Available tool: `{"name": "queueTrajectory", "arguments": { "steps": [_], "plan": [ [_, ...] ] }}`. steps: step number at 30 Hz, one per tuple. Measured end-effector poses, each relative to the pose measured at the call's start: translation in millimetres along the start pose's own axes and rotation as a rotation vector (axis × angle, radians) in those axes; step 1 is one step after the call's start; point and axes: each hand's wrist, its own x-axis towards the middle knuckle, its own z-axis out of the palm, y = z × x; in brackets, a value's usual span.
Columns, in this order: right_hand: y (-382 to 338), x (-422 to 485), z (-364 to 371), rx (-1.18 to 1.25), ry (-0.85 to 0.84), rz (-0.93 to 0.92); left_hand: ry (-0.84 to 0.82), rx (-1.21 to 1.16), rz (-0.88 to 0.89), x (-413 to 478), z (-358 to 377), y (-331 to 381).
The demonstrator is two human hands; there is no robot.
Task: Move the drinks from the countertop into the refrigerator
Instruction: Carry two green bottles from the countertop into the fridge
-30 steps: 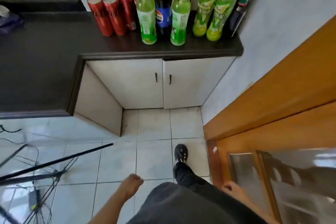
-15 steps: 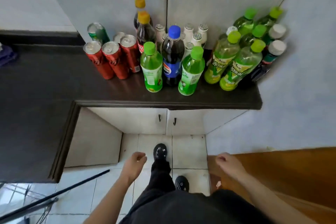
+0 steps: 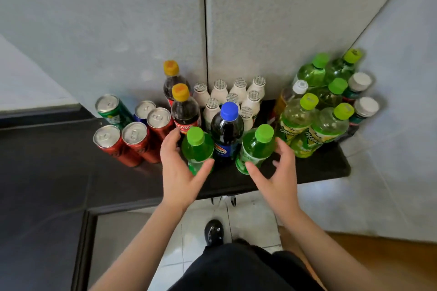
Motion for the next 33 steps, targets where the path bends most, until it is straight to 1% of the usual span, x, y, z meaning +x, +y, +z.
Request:
{"name": "queueTrajectory", "arguments": {
  "steps": [2,4,7,9,11,16,19,22,26,29,33],
  "plan": [
    [-5,9,6,-0.028,0.011,-0.044,-0.006,0.015,0.014,5,6,2],
    [-5,15,9,-0.038,0.001,-0.048,0.009,0.049,-0.02,5,11,3],
    [1,19,9,-0.033,-0.061,-0.023,-0.009,0.019,-0.098,1,13,8],
    [6,20,8,-0.008,-0.103,-0.021,-0.016,0.011,-0.097,-3,13,11],
    [7,22,4,0.013,-0.125,-0.033,0.007,0.022,-0.105,-7,12,15],
    [8,16,-11,0.092,-0.132,-0.107,0.084,0.042,-0.19,-32,0,33],
    [9,5,-16,0.138,-0.185,-0.149,0.13,0.018,-0.231,-55,-10,46],
    [7,-4,-15,0.176,-0.284,-0.176,0.228,-0.081,-0.371,-82,-16,56],
    [3,-24,-4,0.215,-0.495,-0.235,0.384,-0.141,-0.524,-132,-20,68],
    [-3,-44,9,0.206,-0.677,-0.293,0.51,-0.135,-0.652,-185,-21,74],
    [-9,-83,25,0.176,-0.887,-0.305,0.7,-0.072,-0.791,-255,-25,88]
  ]
}}
